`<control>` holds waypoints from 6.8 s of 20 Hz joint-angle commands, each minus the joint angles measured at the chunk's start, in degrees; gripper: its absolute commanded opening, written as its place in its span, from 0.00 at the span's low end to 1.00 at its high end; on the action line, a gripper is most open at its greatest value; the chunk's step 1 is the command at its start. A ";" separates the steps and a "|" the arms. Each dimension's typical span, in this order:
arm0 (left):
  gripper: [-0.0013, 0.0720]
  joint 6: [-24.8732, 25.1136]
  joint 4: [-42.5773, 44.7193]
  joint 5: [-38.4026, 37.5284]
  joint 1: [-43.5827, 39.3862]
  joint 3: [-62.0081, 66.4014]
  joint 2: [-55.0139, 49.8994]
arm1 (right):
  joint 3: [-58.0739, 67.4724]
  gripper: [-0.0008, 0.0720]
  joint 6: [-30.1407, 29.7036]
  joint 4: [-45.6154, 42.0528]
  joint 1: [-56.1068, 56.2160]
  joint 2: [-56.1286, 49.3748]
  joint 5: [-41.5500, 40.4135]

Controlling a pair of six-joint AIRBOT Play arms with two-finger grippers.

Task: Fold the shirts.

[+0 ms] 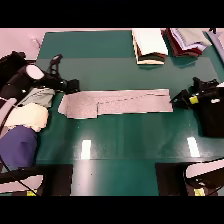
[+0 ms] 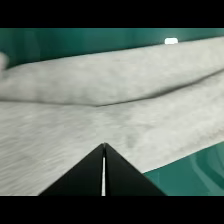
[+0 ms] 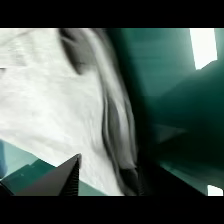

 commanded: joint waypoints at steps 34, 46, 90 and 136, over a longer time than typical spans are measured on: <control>0.04 -3.06 11.93 -14.69 7.63 48.46 -8.37 | 39.21 0.24 -3.67 15.54 63.93 -3.67 -23.47; 0.04 -1.09 13.33 -18.12 6.99 44.68 -4.70 | 22.80 0.46 11.02 -14.38 46.60 2.27 -11.85; 0.04 1.84 11.58 -13.44 -12.22 44.50 -4.83 | 25.35 0.03 9.35 -10.29 -12.98 14.60 -25.83; 0.05 2.29 11.56 -17.53 -12.22 44.52 -4.81 | -6.88 0.03 10.95 -16.46 30.58 47.04 -15.37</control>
